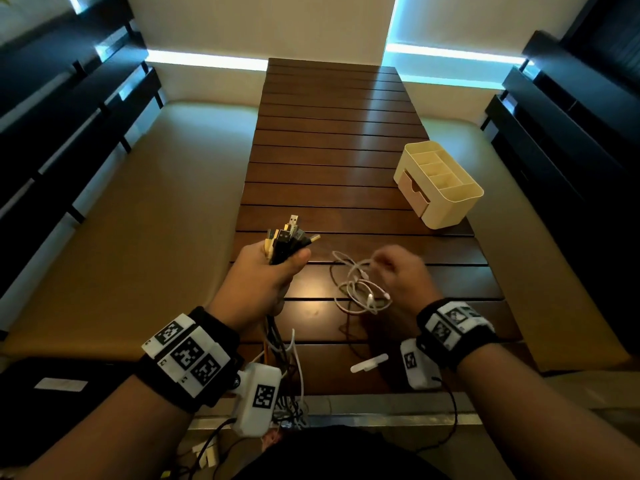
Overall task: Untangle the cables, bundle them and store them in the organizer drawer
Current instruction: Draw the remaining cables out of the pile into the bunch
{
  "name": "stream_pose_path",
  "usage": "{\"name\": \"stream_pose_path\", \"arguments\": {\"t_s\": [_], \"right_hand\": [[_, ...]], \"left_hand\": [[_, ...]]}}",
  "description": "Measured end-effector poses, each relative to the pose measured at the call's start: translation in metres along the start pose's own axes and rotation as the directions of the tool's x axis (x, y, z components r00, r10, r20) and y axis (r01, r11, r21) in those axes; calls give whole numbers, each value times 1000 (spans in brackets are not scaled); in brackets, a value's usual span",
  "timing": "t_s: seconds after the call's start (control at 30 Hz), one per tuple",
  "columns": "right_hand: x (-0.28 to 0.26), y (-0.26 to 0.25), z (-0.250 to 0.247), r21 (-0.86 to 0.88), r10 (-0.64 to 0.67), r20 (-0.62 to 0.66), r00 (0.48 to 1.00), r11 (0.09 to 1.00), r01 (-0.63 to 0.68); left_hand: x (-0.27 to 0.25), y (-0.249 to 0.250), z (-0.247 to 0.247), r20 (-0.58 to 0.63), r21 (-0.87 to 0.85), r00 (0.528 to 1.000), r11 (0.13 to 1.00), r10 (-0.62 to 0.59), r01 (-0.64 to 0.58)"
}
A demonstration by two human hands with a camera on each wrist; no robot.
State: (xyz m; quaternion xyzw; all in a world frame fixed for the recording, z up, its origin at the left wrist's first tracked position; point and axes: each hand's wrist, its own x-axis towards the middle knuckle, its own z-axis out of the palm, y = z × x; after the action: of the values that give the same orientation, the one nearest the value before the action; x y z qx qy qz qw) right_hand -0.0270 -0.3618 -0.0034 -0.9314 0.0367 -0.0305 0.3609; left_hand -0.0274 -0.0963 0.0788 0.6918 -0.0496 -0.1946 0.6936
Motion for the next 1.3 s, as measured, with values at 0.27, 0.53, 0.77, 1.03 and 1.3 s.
{"name": "stream_pose_path", "arguments": {"t_s": [0.27, 0.53, 0.77, 1.03, 1.3], "right_hand": [[12, -35, -44, 414, 186, -172, 967, 905, -101], [10, 16, -25, 359, 461, -161, 873, 851, -383], [-8, 27, -11, 120, 338, -231, 912, 940, -319], [-11, 41, 6, -105, 301, 102, 948, 951, -291], [-9, 6, -19, 266, 170, -75, 983, 953, -145]], "left_hand": [[2, 4, 0, 15, -69, 1000, 998, 1, 0], [-1, 3, -10, 19, -181, 999, 983, -37, 39], [-1, 3, -11, -1, -175, 999, 983, -48, 47], [4, 7, -1, -19, -107, 998, 993, -52, 50], [6, 8, -1, -39, -104, 997, 993, -64, 60]]}}
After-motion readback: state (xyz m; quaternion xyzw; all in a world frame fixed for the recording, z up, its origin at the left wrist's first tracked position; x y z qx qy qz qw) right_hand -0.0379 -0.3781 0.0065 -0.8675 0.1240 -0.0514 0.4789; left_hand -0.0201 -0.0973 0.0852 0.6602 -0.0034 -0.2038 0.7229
